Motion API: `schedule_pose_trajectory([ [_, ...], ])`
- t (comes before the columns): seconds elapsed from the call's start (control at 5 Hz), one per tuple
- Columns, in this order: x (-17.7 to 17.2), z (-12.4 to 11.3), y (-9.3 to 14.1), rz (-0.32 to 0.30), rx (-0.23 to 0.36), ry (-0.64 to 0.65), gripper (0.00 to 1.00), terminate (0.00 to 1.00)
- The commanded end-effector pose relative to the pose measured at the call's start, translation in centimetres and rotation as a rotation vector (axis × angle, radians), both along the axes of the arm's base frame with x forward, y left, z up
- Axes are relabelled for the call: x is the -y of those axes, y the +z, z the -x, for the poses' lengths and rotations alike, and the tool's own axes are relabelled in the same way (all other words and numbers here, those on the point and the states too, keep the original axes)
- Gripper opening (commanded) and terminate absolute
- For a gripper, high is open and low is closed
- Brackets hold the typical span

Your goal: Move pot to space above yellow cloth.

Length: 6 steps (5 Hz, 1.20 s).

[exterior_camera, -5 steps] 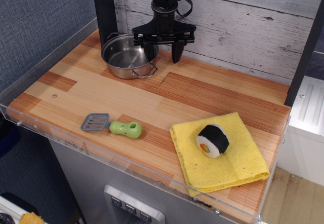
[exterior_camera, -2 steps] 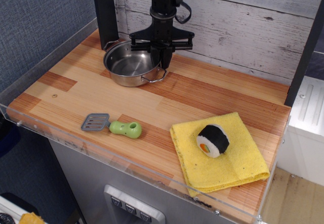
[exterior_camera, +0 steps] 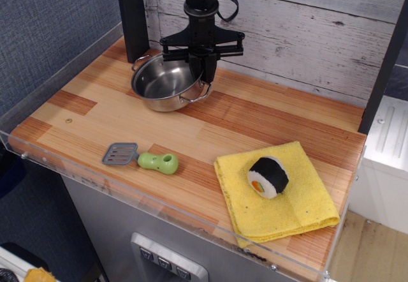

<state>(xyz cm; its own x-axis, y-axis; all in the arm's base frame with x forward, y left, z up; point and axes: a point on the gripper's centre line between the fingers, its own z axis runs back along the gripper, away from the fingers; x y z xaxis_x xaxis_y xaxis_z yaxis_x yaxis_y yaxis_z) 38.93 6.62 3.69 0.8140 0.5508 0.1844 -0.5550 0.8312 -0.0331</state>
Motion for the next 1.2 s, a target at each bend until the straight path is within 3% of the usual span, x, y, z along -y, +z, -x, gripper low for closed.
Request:
schedule_pose_trajectory([
  [0.0, 1.5, -0.3, 6.7, -0.002, 0.139, -0.052, 0.00, 0.00],
  [0.4, 6.6, 0.1, 8.7, 0.041, 0.194, -0.162, 0.00, 0.00],
  [1.0, 13.0, -0.1, 6.6, 0.054, 0.144, -0.348, 0.00, 0.00],
])
